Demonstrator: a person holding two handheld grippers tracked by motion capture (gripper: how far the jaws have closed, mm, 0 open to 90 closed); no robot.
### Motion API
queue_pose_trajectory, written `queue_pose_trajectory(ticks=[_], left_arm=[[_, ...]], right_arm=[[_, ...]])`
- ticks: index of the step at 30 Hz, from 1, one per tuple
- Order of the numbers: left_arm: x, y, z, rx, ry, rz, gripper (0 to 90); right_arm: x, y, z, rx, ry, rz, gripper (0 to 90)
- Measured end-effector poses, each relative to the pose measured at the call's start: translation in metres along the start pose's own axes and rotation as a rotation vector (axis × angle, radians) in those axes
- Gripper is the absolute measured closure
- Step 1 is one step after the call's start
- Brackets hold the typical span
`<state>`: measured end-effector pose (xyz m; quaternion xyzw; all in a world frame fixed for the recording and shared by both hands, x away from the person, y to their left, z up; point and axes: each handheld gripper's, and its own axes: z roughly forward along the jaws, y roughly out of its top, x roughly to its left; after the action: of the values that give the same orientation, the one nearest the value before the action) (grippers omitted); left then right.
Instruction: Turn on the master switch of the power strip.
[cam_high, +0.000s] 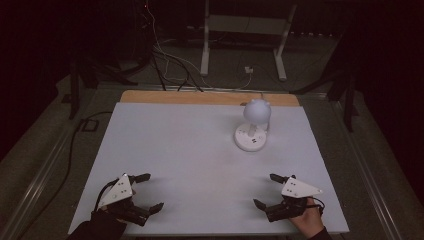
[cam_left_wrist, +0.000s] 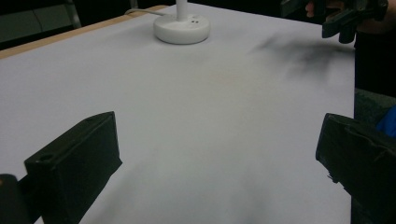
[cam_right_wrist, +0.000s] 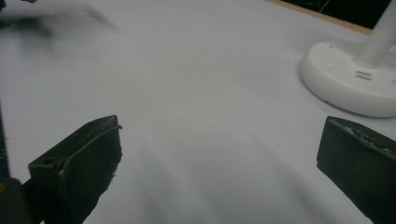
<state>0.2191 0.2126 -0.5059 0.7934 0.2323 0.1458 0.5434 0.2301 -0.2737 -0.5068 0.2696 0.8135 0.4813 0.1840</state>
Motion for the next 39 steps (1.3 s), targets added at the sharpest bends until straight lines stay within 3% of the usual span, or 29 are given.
queue_pose_trajectory(ticks=[10,16,19,22,39], left_arm=[[0.0,0.0,0.0,0.003,-0.001,0.001,0.2],[0.0,0.0,0.0,0.0,0.0,0.0,0.2],[-0.001,0.0,0.0,-0.005,-0.002,-0.002,0.2],[-0.001,0.0,0.0,0.003,-0.001,0.004,0.2],[-0.001,0.0,0.0,0.0,0.001,0.0,0.2]], right_arm=[[0.004,0.006,0.001,-0.004,0.032,0.034,0.0],[0.008,0.013,0.002,-0.021,0.033,0.031,0.0],[0.012,0.018,0.001,-0.016,0.025,0.001,0.0],[0.013,0.023,0.002,-0.028,0.048,0.013,0.0],[0.006,0.045,0.003,-0.08,0.061,0.036,0.0]])
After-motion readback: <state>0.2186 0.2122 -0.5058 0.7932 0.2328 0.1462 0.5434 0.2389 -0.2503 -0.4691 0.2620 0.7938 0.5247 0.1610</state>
